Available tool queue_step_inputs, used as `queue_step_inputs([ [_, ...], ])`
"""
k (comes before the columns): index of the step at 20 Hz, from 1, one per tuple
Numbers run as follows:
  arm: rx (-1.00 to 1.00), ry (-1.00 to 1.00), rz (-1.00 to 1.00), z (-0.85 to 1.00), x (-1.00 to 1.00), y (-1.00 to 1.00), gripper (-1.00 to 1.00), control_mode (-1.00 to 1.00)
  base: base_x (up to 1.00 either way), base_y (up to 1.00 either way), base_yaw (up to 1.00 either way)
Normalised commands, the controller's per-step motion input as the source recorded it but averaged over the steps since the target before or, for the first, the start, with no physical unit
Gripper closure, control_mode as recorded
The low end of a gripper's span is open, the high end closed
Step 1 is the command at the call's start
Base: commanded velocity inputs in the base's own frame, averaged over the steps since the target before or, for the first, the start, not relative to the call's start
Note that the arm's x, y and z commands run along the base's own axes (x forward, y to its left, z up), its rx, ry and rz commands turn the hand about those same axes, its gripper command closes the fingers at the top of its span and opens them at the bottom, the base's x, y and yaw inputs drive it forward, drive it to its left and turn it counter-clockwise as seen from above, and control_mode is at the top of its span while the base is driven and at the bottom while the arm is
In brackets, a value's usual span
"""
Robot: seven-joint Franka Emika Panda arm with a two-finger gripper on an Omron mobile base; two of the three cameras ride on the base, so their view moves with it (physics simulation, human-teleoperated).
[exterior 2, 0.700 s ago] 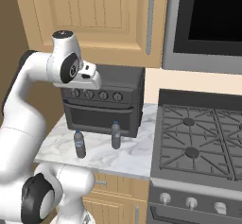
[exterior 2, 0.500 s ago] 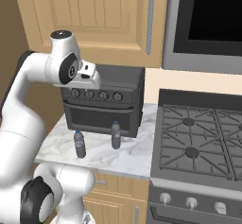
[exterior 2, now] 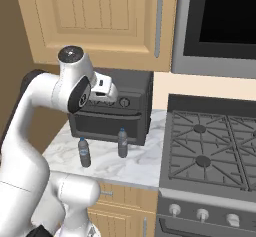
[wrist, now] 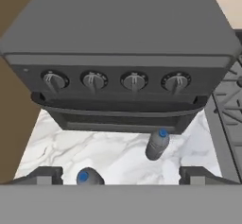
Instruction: Take the bottled waters from the counter and place them in the freezer to freeze. Close the freezer door after placing the bottles.
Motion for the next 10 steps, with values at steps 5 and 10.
queue_step_inputs([
  [5,0.06,-0.19,0.0,-0.09,-0.48,-0.38,-1.0,-1.0,0.0,0.0,0.0],
  [10,0.01,-0.02,0.02,-0.3,-0.02,-0.37,-1.0,-1.0,0.0,0.0,0.0],
])
